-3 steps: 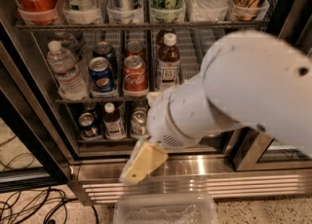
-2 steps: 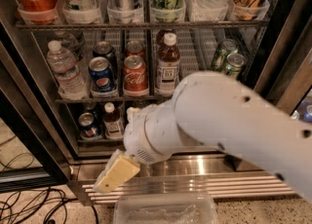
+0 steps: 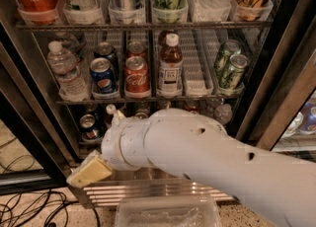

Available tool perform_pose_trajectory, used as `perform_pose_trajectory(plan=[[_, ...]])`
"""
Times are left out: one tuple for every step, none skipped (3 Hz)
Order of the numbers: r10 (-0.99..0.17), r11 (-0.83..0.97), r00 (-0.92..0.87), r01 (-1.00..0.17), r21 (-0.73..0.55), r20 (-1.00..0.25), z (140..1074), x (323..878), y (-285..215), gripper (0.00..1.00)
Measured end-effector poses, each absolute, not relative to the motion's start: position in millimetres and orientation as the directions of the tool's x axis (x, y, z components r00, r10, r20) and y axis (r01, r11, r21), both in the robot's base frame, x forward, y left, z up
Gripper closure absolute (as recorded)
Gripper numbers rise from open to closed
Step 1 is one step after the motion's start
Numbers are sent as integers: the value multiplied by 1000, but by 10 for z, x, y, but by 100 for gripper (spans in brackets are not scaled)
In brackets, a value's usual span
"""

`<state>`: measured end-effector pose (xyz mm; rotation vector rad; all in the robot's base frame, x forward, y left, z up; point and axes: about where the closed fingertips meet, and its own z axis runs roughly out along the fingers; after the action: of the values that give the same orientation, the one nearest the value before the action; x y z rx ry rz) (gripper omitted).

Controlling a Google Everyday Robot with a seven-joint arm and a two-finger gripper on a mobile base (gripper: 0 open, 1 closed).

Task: Pick water bottle from middle shelf of fridge

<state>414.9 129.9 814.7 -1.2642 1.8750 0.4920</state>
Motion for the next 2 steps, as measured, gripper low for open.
perform_pose_trajectory(plan=[[-505,494,-162,-860,-130,-848,8223,4324,1506,0],[-431,551,-132,-822,-145,-893,8291,4507,1701,0]])
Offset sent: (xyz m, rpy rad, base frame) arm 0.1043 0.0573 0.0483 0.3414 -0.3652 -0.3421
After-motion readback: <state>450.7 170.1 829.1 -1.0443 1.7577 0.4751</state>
